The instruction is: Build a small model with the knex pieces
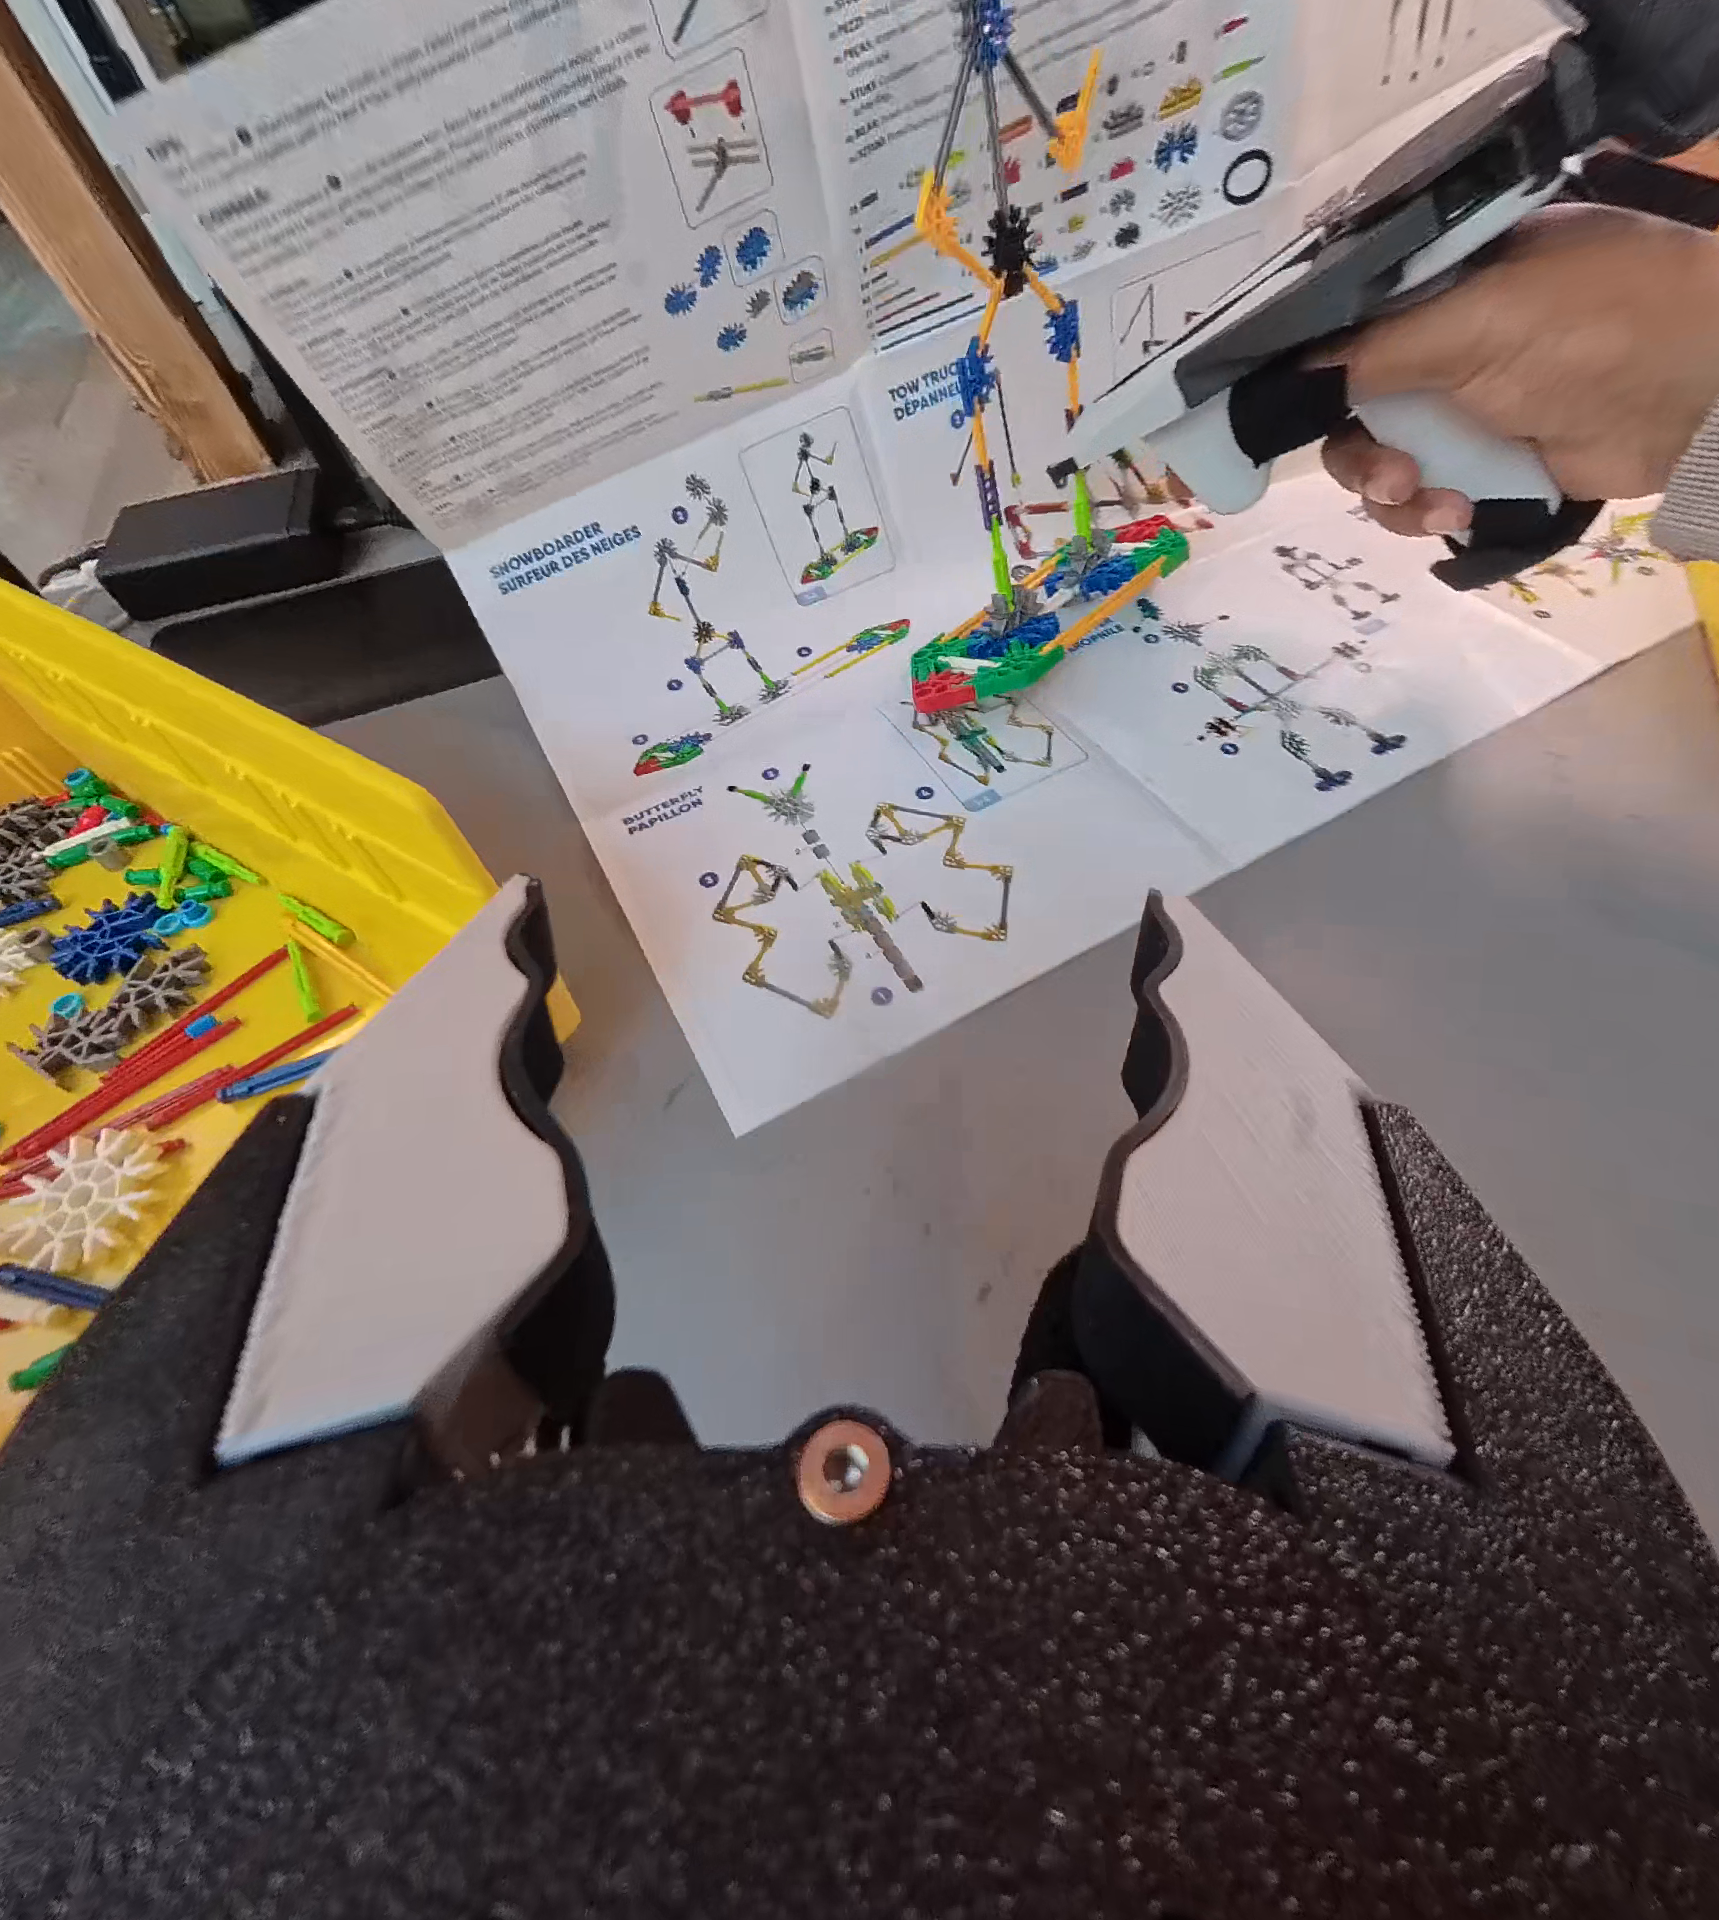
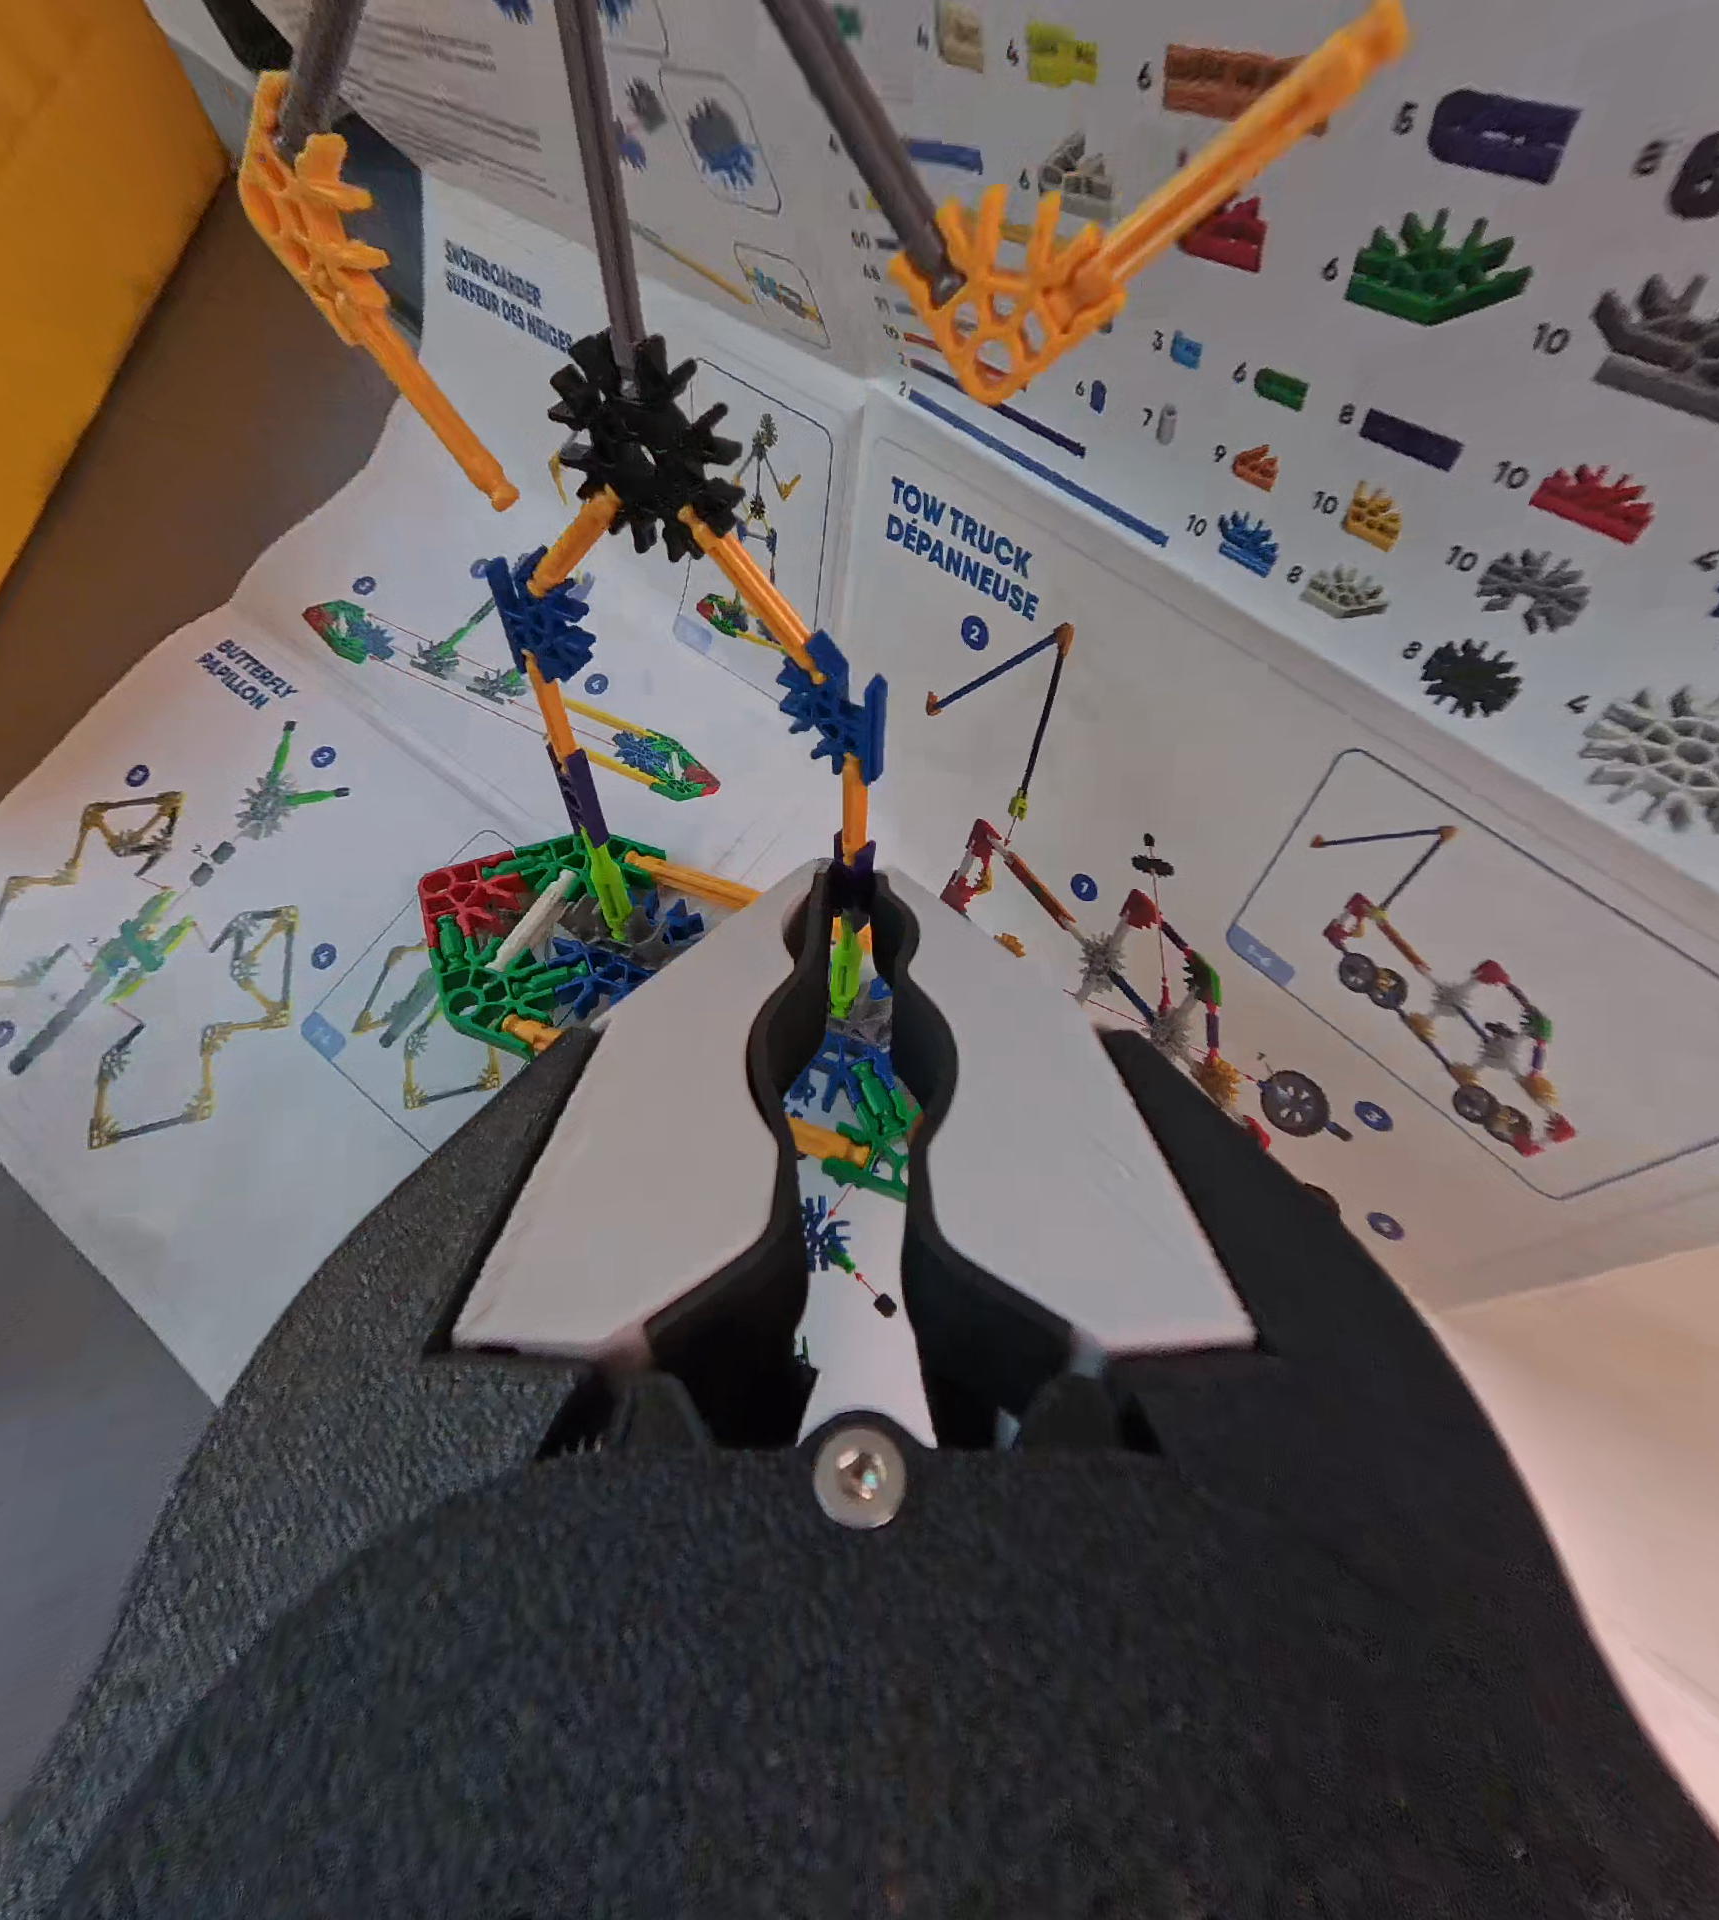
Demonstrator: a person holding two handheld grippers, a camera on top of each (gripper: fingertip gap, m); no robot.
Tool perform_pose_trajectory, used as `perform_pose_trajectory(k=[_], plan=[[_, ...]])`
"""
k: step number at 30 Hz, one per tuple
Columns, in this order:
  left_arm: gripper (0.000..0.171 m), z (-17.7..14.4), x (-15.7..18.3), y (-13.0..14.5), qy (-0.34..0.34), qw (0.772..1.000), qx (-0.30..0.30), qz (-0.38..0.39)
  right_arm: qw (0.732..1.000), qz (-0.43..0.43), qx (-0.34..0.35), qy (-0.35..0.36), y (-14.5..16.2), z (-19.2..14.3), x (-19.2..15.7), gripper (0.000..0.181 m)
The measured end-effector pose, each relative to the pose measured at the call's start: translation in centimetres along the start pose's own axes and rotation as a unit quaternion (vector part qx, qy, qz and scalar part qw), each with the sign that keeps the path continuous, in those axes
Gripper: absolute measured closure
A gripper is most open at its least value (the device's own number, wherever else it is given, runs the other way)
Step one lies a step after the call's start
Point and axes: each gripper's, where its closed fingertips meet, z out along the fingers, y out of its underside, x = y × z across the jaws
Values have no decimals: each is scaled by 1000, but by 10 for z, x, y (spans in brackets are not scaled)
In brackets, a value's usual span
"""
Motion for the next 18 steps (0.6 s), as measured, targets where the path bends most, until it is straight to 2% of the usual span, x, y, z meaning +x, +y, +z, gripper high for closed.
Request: perform_pose_trajectory(k=[4,11,18], plan=[[60,38,5,2,-1,999,-19,-26,998,61,6,17,-5,3,3,177],[61,66,18,-3,10,999,-37,-15,990,130,-22,40,2,-2,-5,178],[61,72,24,-2,19,999,-40,-26,986,158,-27,-53,6,-14,-41,181]])
